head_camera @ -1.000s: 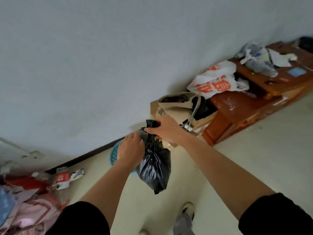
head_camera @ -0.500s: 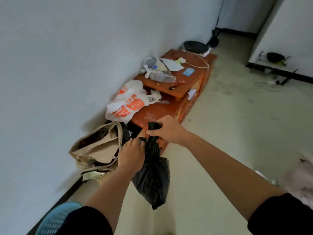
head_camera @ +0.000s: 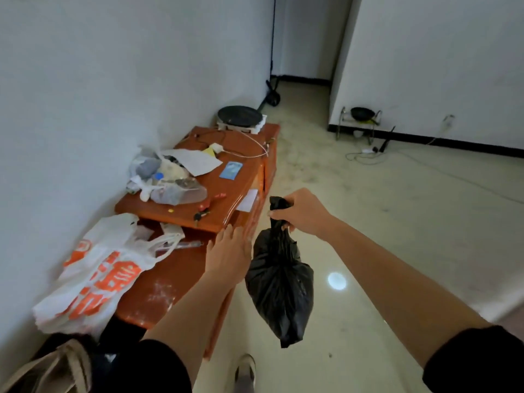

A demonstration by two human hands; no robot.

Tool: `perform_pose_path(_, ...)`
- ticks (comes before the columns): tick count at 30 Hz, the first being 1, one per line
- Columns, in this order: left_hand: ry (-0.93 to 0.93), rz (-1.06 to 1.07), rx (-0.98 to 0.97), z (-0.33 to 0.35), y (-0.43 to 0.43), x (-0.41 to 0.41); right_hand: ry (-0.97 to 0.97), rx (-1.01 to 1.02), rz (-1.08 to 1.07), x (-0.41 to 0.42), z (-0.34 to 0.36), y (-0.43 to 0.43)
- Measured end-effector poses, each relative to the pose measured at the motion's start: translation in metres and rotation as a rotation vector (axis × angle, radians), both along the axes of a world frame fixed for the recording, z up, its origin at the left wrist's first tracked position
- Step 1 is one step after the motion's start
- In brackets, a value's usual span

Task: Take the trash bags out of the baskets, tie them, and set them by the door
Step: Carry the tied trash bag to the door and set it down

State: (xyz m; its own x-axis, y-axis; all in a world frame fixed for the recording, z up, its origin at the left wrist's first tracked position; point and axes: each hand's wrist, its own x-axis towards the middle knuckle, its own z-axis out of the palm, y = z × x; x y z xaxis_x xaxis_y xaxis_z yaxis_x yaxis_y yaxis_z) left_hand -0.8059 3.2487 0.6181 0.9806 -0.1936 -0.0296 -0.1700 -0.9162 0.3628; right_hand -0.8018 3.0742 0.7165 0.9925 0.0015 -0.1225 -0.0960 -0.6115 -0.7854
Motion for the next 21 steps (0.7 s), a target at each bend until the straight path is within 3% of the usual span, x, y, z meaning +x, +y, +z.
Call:
perform_pose_path(10, -0.087, -0.246, -0.008, 0.039, -0.145, 0.284, 0.017, -0.012, -0.305, 0.229, 0.025, -0.156)
perform_pose_path(21, -0.031, -0.256, 0.016, 0.017, -0.304, 0.575, 0.023, 0.004, -0.318, 0.516, 0.014, -0.311)
